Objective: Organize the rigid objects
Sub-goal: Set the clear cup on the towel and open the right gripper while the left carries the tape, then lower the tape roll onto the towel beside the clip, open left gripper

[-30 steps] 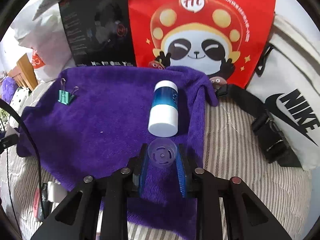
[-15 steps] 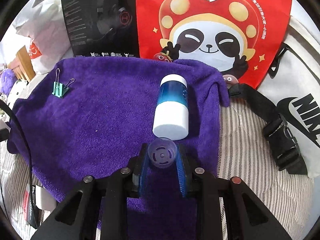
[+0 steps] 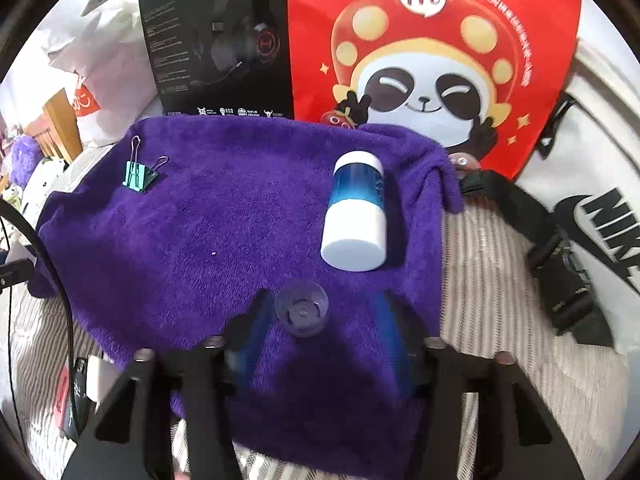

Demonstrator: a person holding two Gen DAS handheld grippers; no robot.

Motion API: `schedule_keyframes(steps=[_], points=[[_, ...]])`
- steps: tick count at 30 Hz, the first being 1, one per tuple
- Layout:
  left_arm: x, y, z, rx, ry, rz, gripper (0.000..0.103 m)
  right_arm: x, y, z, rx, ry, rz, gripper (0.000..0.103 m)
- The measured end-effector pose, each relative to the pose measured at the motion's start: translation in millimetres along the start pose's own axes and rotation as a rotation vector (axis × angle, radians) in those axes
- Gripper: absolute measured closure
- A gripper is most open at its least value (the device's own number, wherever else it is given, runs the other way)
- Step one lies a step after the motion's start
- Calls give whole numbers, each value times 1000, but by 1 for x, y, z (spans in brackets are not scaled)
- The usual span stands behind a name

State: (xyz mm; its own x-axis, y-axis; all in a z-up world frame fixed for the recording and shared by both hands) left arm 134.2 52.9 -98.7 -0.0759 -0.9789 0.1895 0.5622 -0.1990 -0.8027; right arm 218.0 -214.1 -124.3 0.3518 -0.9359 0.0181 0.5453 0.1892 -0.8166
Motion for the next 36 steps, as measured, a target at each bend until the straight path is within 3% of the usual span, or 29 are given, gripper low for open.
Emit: schedule_keyframes(steps=[3, 13, 19, 36], points=[[5, 2, 3, -6, 16, 6, 75, 0, -13, -2, 25, 1, -19, 36], [9, 13, 15, -1, 25, 8, 75, 3, -35, -10, 66, 51, 18, 36], [9, 25, 32, 16, 17, 29, 75, 1, -52, -19, 177, 80, 112, 33], [10, 77, 66, 41, 4, 93, 75, 9, -47, -26, 145, 114, 107, 33]])
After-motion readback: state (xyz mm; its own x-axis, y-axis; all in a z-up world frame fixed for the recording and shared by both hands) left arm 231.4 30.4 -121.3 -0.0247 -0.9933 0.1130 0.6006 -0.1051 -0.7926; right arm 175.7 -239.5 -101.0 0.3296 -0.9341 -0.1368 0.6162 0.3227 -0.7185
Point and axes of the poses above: each gripper's, at about its wrist camera, not at the fingertips, and y roughly the way its jaws point, x to its right, z to its top, the point moved 1 cm from there along y, roughly the way its jaws point, and after that the axes turned 4 degrees about -y, right-handed, at the moved point
